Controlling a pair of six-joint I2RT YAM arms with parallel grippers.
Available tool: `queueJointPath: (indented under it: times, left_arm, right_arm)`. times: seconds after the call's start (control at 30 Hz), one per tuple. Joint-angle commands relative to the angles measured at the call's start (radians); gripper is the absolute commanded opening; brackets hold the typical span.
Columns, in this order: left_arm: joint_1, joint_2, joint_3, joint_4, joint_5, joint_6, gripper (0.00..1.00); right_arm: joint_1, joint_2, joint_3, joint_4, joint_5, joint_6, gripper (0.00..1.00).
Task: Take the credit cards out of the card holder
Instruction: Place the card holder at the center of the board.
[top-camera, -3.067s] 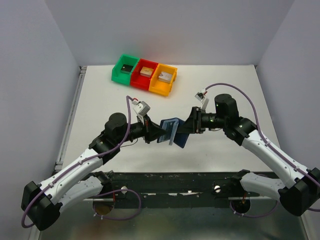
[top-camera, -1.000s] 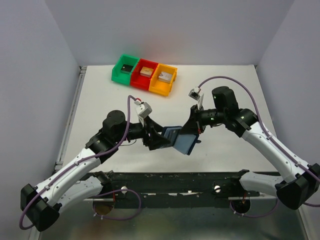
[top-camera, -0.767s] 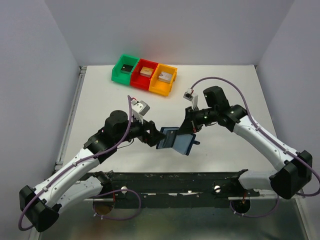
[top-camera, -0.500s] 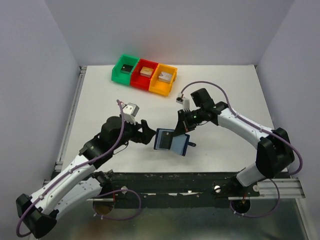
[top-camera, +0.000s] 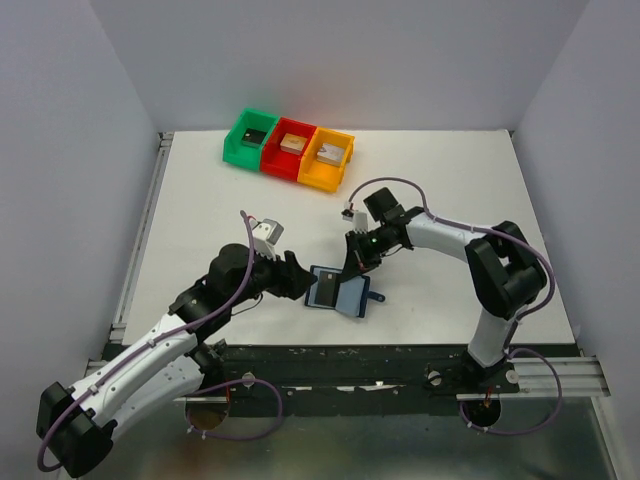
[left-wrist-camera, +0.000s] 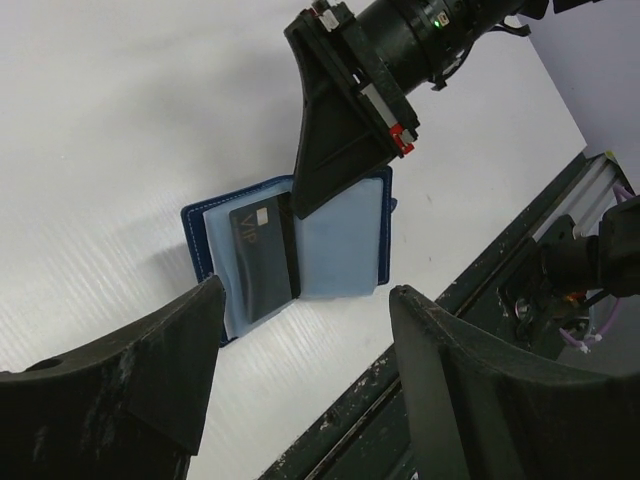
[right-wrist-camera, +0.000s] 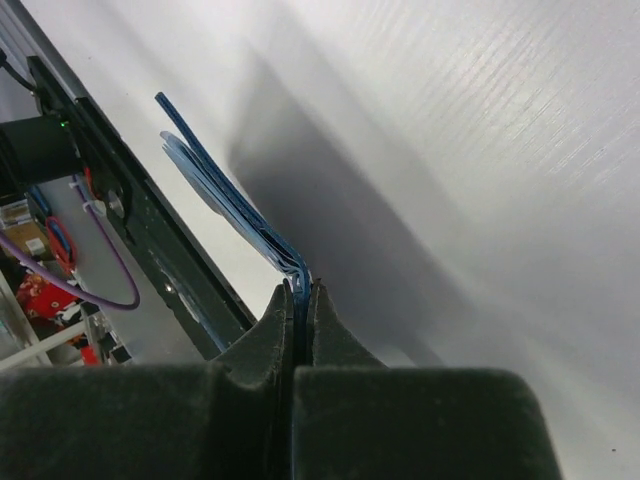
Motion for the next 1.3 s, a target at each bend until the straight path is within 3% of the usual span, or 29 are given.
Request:
queueJointPath:
  times: [0.0, 0.17, 0.53, 0.7, 0.97, 1.13, 1.27]
  left_arm:
    - [0.002, 0.028, -0.007, 0.067, 0.066, -0.022, 0.78]
    - [0.003, 0.033, -0.010, 0.059, 0.054, -0.021, 0.78]
    - [0.003, 0.050, -0.004, 0.044, 0.042, -0.013, 0.80]
    - [0.002, 0.047, 0.001, 0.036, 0.037, -0.011, 0.81]
    - [0.003, 0.082, 0.007, 0.045, 0.025, -0.021, 0.80]
    - [0.003, 0.148, 0.013, 0.082, -0.024, -0.062, 0.72]
    - [0.003, 0.220, 0.018, 0.101, -0.092, -0.097, 0.47]
  right_arm:
    - [0.004, 0.049, 0.056, 0.003, 0.018, -0.023, 0.00]
    - [0.004, 0.110, 0.111, -0.037, 0.026, -0.037, 0.04]
    - [0.004, 0.136, 0.169, -0.107, 0.087, -0.042, 0.48]
    - [-0.002, 0.097, 0.211, -0.170, 0.196, -0.031, 0.58]
    - [-0.007, -0.104, 0.216, -0.236, 0.457, -0.013, 0.58]
    - [0.012, -0.250, 0.012, 0.052, 0.197, 0.133, 0.43]
    - [0.067, -0.232, -0.126, 0.326, 0.091, 0.323, 0.34]
